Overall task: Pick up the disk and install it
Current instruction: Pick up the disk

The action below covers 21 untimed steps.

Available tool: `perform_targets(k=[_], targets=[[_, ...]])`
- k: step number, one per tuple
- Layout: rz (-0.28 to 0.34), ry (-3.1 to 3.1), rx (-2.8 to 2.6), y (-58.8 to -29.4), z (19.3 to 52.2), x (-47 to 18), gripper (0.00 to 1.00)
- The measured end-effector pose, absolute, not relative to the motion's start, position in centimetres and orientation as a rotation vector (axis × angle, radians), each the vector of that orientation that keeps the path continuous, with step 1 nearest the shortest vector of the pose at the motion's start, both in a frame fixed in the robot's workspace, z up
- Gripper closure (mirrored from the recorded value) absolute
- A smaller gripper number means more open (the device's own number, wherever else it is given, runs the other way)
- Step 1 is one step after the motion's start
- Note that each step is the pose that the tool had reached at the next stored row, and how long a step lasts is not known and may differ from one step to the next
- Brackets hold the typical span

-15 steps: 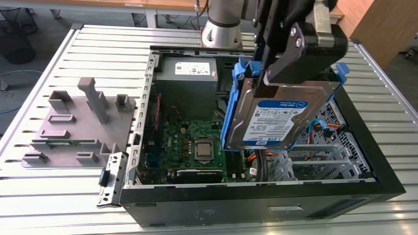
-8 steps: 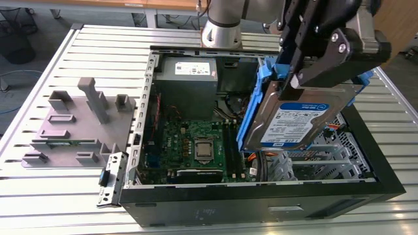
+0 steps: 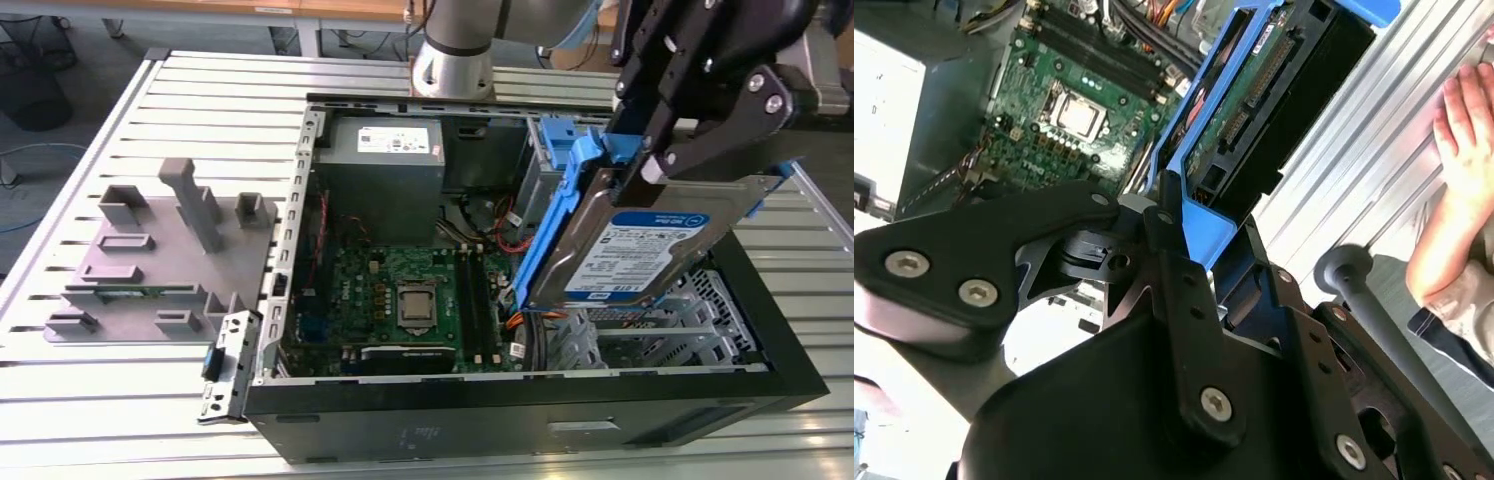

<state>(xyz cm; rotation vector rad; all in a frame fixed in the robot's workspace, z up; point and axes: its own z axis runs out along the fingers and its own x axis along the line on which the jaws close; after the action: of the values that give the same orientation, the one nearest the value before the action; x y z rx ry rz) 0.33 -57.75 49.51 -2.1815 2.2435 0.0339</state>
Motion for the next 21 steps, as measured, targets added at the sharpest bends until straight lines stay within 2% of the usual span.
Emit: perform_targets(k=[21], targets=[[0.048,2.25,-2.187,-57.8,49.0,5.5,0.64]])
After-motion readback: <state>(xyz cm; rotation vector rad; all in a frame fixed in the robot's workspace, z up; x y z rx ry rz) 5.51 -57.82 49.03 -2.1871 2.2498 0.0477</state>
